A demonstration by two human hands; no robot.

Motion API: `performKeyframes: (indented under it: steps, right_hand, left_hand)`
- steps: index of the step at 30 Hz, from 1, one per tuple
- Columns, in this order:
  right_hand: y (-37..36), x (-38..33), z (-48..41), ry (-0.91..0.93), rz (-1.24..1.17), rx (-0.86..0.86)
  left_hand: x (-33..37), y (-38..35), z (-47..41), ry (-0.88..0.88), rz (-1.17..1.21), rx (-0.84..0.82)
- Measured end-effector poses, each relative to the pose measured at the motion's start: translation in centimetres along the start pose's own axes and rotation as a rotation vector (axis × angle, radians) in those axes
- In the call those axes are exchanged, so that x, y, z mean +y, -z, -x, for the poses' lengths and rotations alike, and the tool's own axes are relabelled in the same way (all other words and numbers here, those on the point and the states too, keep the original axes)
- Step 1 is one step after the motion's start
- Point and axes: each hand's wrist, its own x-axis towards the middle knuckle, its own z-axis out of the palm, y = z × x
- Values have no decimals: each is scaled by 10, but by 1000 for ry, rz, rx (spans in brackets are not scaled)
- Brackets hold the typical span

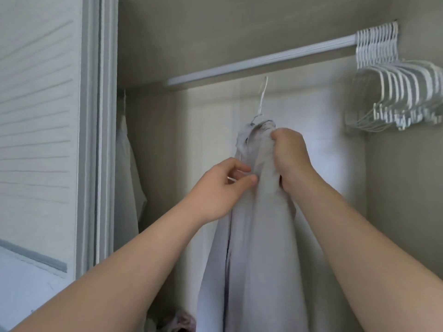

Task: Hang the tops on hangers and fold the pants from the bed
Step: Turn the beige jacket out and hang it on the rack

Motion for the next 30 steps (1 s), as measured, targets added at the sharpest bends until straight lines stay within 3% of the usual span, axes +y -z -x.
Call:
performKeyframes:
  steps: [4,14,22,30]
  right_hand:
    - [-26,-18,-60,30,-86,-22]
    - [-56,-59,-162,87,-112,-10]
    - [-65,-62,-177,82,-3,-51]
    - [-79,-37,-156,-5,119,-221]
  left_hand:
    - [5,5,-35,5,-55,-41]
    - [-3,-15,-111,-60,-634,56]
    - [-12,-9,-119,-64,-720,92]
    - [-31,21,-101,33,-827,63]
